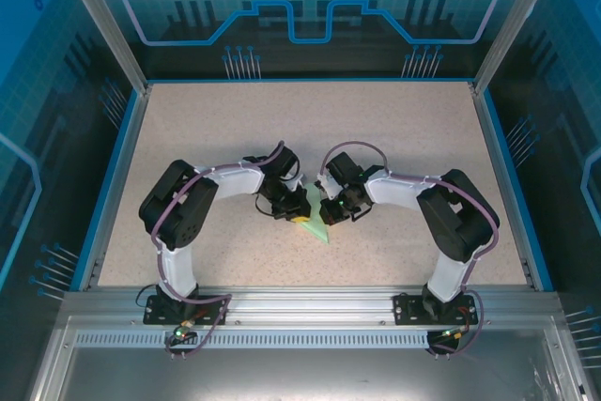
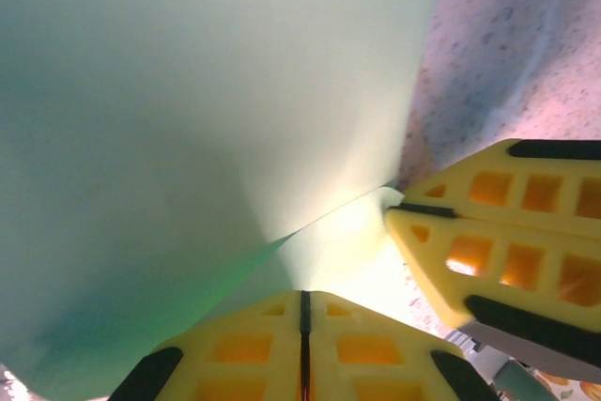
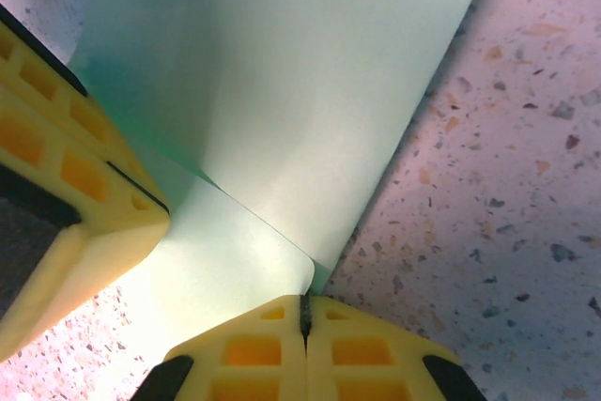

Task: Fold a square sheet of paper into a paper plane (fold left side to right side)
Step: Third fold the triangle at the center of the table.

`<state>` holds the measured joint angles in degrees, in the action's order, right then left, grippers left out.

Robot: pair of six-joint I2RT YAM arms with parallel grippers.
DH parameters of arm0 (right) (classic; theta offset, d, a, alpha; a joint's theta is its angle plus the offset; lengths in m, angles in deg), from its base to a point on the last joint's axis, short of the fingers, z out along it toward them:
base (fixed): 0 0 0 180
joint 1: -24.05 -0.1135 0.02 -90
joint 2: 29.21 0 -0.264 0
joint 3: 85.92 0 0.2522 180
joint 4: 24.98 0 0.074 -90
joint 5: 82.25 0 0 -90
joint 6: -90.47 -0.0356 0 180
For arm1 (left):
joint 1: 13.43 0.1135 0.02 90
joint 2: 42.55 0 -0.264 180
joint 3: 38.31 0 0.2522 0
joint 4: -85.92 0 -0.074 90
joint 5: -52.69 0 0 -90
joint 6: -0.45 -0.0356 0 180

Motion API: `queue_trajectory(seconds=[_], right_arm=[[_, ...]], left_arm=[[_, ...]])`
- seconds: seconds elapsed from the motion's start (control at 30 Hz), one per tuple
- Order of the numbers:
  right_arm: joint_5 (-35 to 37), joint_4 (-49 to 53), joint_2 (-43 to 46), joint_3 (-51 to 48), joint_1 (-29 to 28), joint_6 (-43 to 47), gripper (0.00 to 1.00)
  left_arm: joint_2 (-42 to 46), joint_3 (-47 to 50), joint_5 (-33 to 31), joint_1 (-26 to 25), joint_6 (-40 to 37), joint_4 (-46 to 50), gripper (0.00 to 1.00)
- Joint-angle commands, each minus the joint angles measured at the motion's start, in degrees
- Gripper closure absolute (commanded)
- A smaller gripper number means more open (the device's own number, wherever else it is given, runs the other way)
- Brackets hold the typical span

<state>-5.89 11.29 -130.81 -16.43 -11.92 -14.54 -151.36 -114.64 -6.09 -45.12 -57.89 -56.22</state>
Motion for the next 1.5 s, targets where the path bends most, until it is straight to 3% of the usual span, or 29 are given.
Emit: queue_trajectory(seconds=[0.0,0.47,0.83,1.13,1.47], right_arm=[[1.77,3.59,-2.79,-0.22,-0.57,0.77,1.00],[-0.63,2.98,-2.01,2.53,0.01,-0.31,1.00],[-7.08,5.98,5.99,3.97,3.03,-0.28,0.71],[-22.92,8.09,7.21,-0.26,1.92,-1.26,0.75],[-22.22,7.97,0.69,0.51,-0.22,-2.62,0.76]], left_arm=[[-0.70,1.08,-1.49,-0.20,1.21,0.69,0.91],[-2.66,3.56,-4.27,-0.22,0.68,0.67,0.92],[-3.51,4.73,-5.15,-0.18,0.55,0.31,0.93],[-3.34,4.14,-5.44,-0.19,0.33,0.78,0.93],[-3.38,3.85,-5.81,-0.28,0.16,1.19,0.93]])
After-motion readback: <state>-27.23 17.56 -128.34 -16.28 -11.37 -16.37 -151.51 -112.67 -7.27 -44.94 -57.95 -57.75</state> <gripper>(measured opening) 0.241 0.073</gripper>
